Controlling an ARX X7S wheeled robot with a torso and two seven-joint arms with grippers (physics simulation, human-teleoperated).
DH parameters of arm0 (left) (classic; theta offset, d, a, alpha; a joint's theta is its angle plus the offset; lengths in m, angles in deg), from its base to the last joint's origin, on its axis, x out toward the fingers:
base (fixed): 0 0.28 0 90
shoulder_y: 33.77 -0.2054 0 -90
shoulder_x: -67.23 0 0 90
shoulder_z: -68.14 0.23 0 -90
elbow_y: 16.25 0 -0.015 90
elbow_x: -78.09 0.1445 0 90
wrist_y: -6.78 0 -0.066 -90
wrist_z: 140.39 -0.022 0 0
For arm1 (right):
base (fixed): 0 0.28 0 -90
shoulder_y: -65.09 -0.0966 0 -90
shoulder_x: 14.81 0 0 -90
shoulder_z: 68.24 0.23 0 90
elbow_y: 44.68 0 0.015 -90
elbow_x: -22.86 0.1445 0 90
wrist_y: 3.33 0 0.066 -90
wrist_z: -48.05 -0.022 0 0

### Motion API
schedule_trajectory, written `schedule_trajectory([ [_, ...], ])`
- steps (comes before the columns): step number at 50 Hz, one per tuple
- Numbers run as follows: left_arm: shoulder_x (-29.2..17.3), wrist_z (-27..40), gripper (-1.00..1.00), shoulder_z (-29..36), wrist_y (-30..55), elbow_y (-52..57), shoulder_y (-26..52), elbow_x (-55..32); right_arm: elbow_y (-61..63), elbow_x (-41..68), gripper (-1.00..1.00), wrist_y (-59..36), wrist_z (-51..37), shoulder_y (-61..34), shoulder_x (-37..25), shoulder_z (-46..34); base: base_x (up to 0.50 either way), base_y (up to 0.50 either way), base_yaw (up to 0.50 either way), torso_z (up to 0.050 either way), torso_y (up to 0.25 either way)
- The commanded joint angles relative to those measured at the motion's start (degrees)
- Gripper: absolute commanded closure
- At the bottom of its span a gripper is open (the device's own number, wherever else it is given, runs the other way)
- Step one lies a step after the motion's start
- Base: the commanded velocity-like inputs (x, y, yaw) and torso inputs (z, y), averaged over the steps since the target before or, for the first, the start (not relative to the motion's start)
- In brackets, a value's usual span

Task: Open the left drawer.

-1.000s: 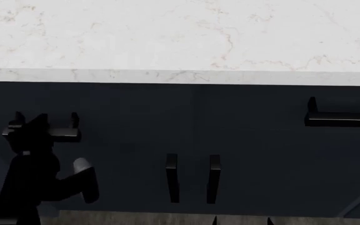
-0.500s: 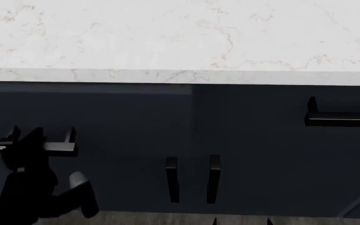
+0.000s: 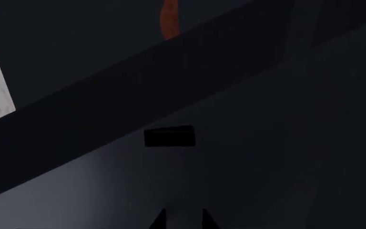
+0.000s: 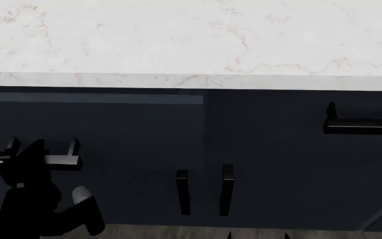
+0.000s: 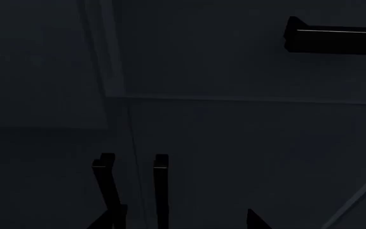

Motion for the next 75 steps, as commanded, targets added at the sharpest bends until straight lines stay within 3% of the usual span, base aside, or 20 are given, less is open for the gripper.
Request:
schedule_trajectory([
  [1, 0.03, 0.58, 1.00, -0.42, -0.02, 0.56, -0.88, -1.77, 0.00, 0.06, -1.00, -0.01, -0.35, -0.01, -0.13, -0.15, 0.00, 0.00, 0.00, 0.000, 0.000],
  [75, -1.17, -1.14, 1.00, 0.01, 1.77, 4.60, -1.43, -0.63, 0.66, 0.86, -1.00, 0.28, -1.46, -0.17, -1.20, -1.24, -0.17, 0.00, 0.00, 0.000, 0.000],
])
